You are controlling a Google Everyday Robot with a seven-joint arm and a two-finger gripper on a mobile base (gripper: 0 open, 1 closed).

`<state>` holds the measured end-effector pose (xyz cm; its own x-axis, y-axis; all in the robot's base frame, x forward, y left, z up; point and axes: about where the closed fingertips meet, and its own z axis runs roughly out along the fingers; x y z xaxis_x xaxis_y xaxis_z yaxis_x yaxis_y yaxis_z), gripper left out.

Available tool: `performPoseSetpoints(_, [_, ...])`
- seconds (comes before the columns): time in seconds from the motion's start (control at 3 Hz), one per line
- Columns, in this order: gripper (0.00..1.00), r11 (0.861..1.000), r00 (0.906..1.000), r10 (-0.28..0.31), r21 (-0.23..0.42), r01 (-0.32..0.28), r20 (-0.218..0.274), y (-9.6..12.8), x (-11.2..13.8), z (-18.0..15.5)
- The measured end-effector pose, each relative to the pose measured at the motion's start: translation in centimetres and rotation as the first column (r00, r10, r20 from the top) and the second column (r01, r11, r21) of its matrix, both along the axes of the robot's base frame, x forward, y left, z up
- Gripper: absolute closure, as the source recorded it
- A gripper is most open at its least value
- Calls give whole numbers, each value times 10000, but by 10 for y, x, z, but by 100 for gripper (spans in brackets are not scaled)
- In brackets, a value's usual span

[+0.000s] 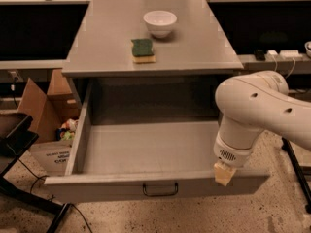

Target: Open top drawer

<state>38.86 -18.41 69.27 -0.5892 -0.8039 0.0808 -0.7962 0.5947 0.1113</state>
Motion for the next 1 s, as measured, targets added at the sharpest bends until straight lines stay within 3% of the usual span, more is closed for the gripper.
performPoseSetpoints(0.33, [96, 10000, 10000, 0, 0, 0, 0, 0, 0, 0])
performPoseSetpoints(0.67, [26, 10000, 10000, 0, 0, 0, 0, 0, 0, 0])
performPoseSetpoints(1.0, [7, 10000, 10000, 0, 0, 0, 0, 0, 0, 0])
